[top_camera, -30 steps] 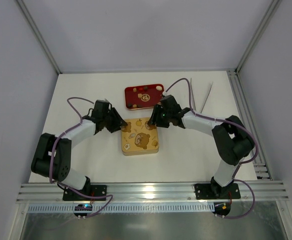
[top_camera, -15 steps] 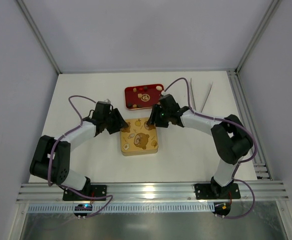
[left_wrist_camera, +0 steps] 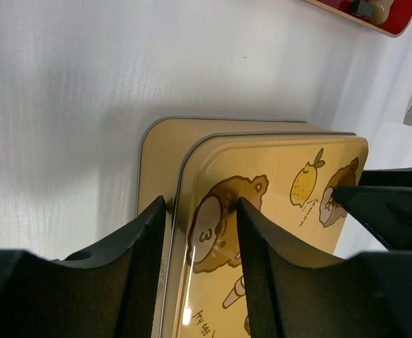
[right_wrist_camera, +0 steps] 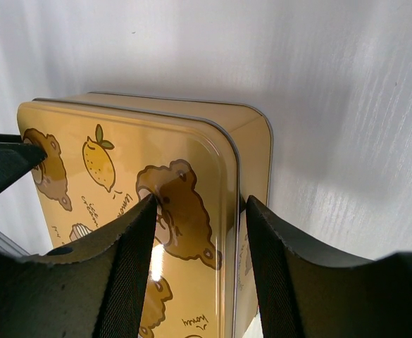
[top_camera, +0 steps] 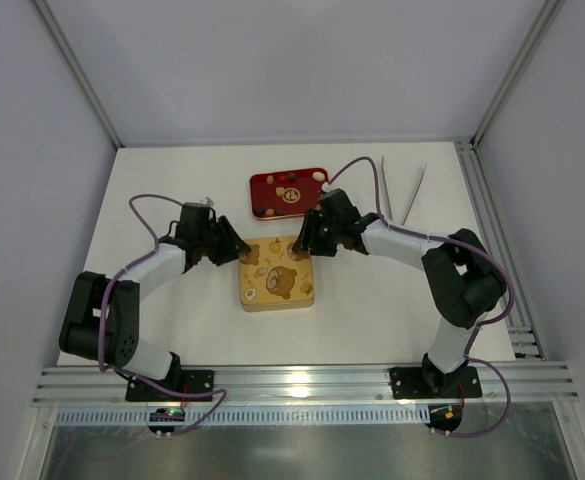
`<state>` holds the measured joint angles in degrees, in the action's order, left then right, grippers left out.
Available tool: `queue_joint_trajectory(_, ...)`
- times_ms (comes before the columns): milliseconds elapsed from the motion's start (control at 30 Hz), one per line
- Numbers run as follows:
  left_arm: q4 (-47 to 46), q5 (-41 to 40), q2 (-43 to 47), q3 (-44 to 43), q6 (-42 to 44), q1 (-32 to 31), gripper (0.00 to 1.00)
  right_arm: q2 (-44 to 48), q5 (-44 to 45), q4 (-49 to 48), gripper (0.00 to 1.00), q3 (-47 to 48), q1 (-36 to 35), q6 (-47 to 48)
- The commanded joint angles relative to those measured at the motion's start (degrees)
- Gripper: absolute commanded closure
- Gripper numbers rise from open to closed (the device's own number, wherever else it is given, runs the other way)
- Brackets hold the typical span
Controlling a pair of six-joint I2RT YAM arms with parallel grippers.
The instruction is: Pack the chocolate
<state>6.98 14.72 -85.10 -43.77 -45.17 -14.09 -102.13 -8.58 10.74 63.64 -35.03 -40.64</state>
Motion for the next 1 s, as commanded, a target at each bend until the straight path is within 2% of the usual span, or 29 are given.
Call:
queue_joint_trajectory(0,3.2,-3.3,-2.5,2.2,0.9,0.7,0.58,-1.2,1.4,5.8,0.46,-3.1,0.2,1.7)
queue_joint_trajectory(300,0.9,-1.6,-4.1,3.4,-0.4,0.6,0.67,1.1,0.8,3.9,0.46,-5.7,0.9,1.2)
queue_joint_trajectory(700,5.6,-2.1,-3.0,0.4,0.8,0.6,0.70,5.9,-0.6,3.2,0.47,-7.3,3.0,1.6)
queue_joint_trajectory(967,14.5,-2.7,1.1,-7.3,5.5,0.6,0.58,11.1,1.7,8.1,0.37,-2.2,3.1,4.2)
